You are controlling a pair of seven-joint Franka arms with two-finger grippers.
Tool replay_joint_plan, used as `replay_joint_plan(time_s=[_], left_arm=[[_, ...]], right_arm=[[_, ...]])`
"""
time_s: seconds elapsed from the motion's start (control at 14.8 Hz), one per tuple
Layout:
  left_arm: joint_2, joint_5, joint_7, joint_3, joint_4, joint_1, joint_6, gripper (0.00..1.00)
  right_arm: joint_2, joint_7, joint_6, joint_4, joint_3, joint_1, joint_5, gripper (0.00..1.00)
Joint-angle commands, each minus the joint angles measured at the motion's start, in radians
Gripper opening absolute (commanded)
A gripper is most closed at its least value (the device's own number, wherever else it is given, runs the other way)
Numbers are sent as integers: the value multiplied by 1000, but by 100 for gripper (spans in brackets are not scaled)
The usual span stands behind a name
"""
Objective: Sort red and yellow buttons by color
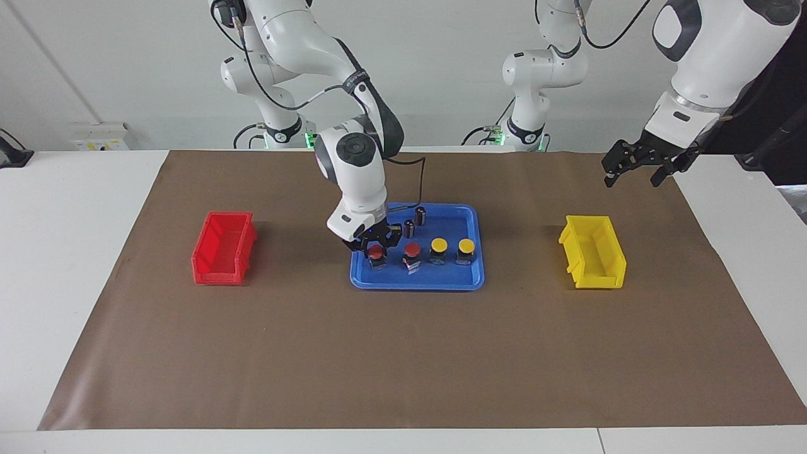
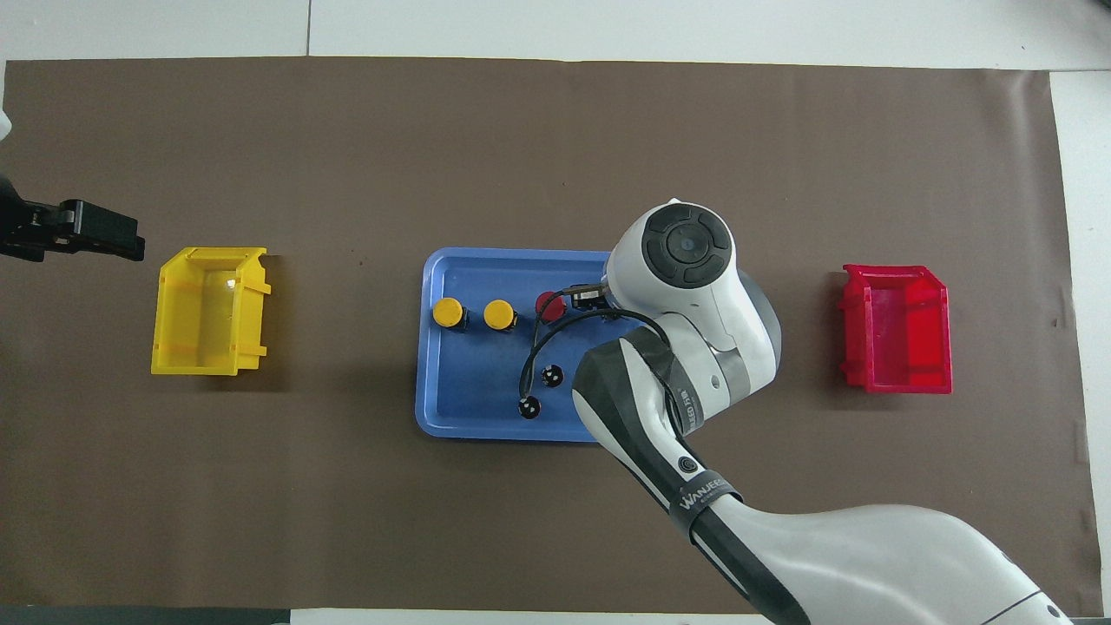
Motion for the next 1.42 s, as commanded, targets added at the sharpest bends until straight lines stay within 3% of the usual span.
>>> replay_joint_plan(time_s=[0.0, 0.14, 0.27, 0.47, 0.61, 0.81, 1.02, 1.22, 1.36], left_arm=[[-24, -20, 8, -4, -18, 14, -14, 100], [-24, -20, 8, -4, -18, 14, -14, 100], [-24, -20, 10, -4, -18, 14, -9, 100], [-24, -20, 1, -4, -18, 16, -17, 100], [-24, -19, 2, -4, -18, 14, -18, 100], [-33, -20, -56, -6, -49, 8, 17, 100], [-70, -20, -232, -18, -249, -126, 266, 99], [17, -20, -404, -18, -343, -255, 451, 91], [54, -20, -439, -19, -388, -288, 521, 88]], right_arm=[[-20, -22, -7, 5, 2, -10, -5, 22], [-30, -40, -127, 83, -1, -33, -5, 22], [-92, -139, -262, 126, -3, -102, -5, 22], [-263, -365, -398, 20, -3, -266, -5, 22], [-368, -541, -392, -114, -5, -407, -5, 22], [-422, -757, -302, -250, -6, -582, -13, 22], [-460, -815, -210, -355, -6, -635, -40, 22], [-468, -830, -143, -398, -6, -642, -44, 22], [-462, -818, -98, -430, -6, -641, -44, 22]])
